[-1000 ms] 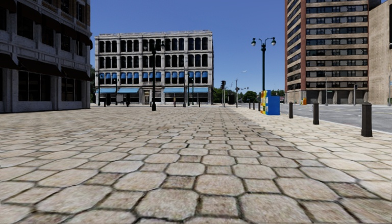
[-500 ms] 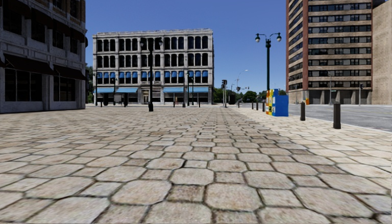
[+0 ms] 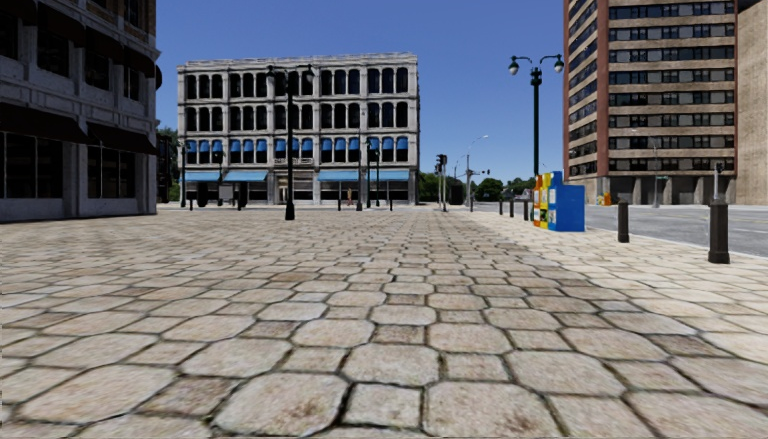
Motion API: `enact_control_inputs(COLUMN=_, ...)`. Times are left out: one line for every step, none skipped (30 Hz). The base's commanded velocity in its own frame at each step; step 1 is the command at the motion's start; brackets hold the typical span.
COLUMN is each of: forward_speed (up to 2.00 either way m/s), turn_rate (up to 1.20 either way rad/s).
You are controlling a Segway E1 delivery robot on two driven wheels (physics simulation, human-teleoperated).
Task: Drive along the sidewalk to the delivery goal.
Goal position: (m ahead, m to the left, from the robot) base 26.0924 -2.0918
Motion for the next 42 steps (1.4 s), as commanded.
enact_control_inputs(forward_speed=2.00, turn_rate=0.00)
enact_control_inputs(forward_speed=2.00, turn_rate=0.00)
enact_control_inputs(forward_speed=2.00, turn_rate=0.00)
enact_control_inputs(forward_speed=2.00, turn_rate=0.00)
enact_control_inputs(forward_speed=2.00, turn_rate=0.00)
enact_control_inputs(forward_speed=2.00, turn_rate=0.00)
enact_control_inputs(forward_speed=2.00, turn_rate=0.00)
enact_control_inputs(forward_speed=2.00, turn_rate=0.00)
enact_control_inputs(forward_speed=2.00, turn_rate=0.00)
enact_control_inputs(forward_speed=2.00, turn_rate=0.00)
enact_control_inputs(forward_speed=2.00, turn_rate=0.00)
enact_control_inputs(forward_speed=2.00, turn_rate=0.00)
enact_control_inputs(forward_speed=2.00, turn_rate=0.00)
enact_control_inputs(forward_speed=2.00, turn_rate=0.00)
enact_control_inputs(forward_speed=2.00, turn_rate=0.00)
enact_control_inputs(forward_speed=2.00, turn_rate=0.00)
enact_control_inputs(forward_speed=2.00, turn_rate=0.00)
enact_control_inputs(forward_speed=2.00, turn_rate=0.00)
enact_control_inputs(forward_speed=2.00, turn_rate=0.00)
enact_control_inputs(forward_speed=2.00, turn_rate=0.00)
enact_control_inputs(forward_speed=2.00, turn_rate=0.00)
enact_control_inputs(forward_speed=2.00, turn_rate=0.00)
enact_control_inputs(forward_speed=2.00, turn_rate=0.00)
enact_control_inputs(forward_speed=2.00, turn_rate=0.00)
enact_control_inputs(forward_speed=2.00, turn_rate=0.00)
enact_control_inputs(forward_speed=2.00, turn_rate=0.00)
enact_control_inputs(forward_speed=2.00, turn_rate=0.00)
enact_control_inputs(forward_speed=2.00, turn_rate=0.00)
enact_control_inputs(forward_speed=2.00, turn_rate=0.00)
enact_control_inputs(forward_speed=2.00, turn_rate=0.00)
enact_control_inputs(forward_speed=2.00, turn_rate=0.00)
enact_control_inputs(forward_speed=2.00, turn_rate=0.00)
enact_control_inputs(forward_speed=2.00, turn_rate=0.00)
enact_control_inputs(forward_speed=2.00, turn_rate=0.00)
enact_control_inputs(forward_speed=2.00, turn_rate=0.00)
enact_control_inputs(forward_speed=2.00, turn_rate=0.00)
enact_control_inputs(forward_speed=2.00, turn_rate=0.00)
enact_control_inputs(forward_speed=2.00, turn_rate=0.00)
enact_control_inputs(forward_speed=2.00, turn_rate=0.00)
enact_control_inputs(forward_speed=2.00, turn_rate=0.00)
enact_control_inputs(forward_speed=2.00, turn_rate=0.00)
enact_control_inputs(forward_speed=2.00, turn_rate=0.00)
